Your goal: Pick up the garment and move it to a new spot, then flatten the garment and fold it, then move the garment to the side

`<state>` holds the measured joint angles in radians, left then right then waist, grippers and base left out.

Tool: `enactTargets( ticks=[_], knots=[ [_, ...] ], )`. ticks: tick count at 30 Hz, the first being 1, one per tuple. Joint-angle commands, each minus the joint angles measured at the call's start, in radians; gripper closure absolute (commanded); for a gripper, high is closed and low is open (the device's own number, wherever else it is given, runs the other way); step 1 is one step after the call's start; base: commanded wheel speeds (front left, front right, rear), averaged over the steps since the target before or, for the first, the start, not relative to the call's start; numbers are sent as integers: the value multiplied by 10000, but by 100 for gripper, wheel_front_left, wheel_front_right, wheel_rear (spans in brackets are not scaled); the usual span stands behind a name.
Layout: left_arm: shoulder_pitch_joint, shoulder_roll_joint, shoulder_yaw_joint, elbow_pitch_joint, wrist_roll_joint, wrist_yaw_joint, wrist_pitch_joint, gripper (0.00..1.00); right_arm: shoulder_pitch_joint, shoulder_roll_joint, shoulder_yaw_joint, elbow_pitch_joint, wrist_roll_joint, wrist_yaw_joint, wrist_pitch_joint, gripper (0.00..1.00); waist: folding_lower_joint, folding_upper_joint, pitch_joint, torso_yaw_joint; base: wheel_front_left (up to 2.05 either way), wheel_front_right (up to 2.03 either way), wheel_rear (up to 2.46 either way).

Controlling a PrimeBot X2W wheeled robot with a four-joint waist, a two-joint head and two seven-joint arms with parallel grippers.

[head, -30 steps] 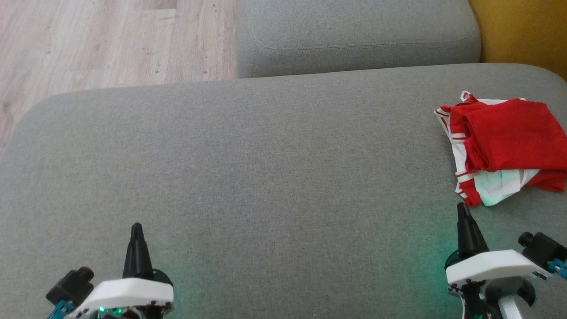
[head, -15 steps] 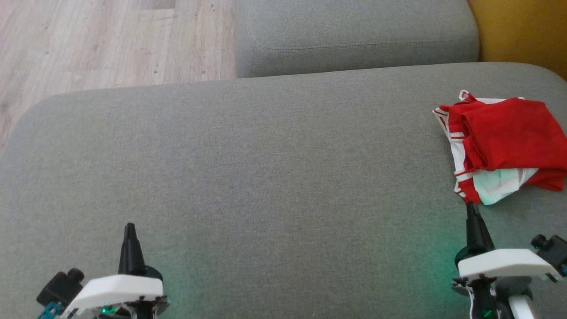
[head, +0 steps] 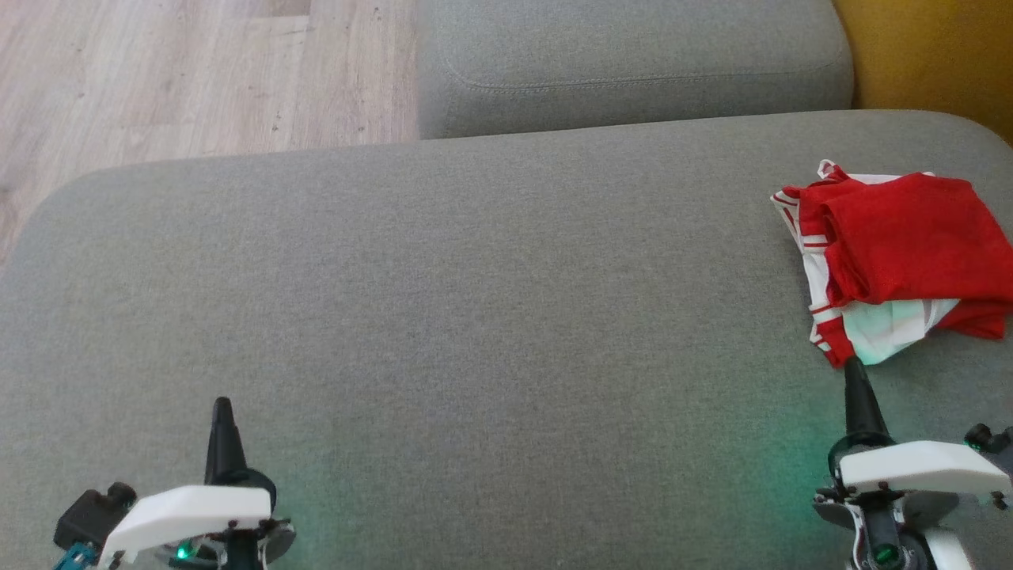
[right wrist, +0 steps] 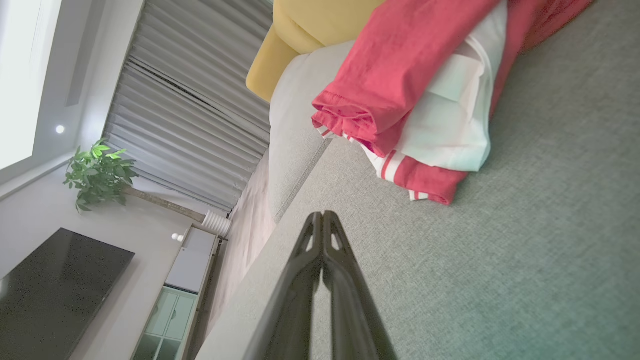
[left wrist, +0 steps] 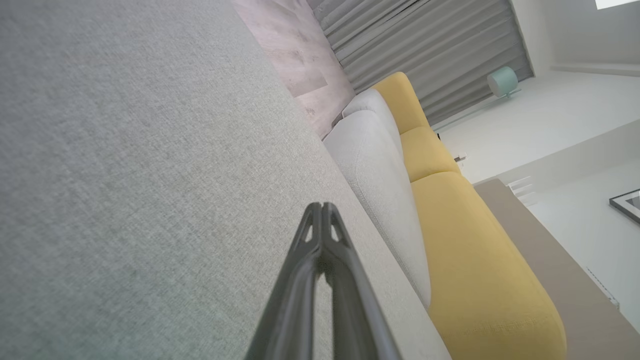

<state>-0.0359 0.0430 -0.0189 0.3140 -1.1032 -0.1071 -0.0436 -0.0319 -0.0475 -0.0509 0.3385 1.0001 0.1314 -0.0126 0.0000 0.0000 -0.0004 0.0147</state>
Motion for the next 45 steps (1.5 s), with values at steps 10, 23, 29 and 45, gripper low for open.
enactTargets(
  ticks=[10,23,29,45],
  knots=[
    [-540,51,498,-447,-1123,-134,352,100,-613,-29,-73,-489,1371,-5,278,100,0,0,7,-30,0,0,0],
    [-593,57,740,-516,-2270,-163,707,100,-656,-28,-235,-620,2747,-6,564,100,0,0,15,-64,0,0,0],
    [-620,60,860,-551,-2844,-178,884,100,-678,-28,-316,-686,3434,-6,707,100,0,0,19,-81,0,0,0],
    [-695,69,1201,-649,-4467,-221,1385,100,-739,-28,-546,-870,5379,-7,1111,100,0,0,31,-130,0,0,0]
  ],
)
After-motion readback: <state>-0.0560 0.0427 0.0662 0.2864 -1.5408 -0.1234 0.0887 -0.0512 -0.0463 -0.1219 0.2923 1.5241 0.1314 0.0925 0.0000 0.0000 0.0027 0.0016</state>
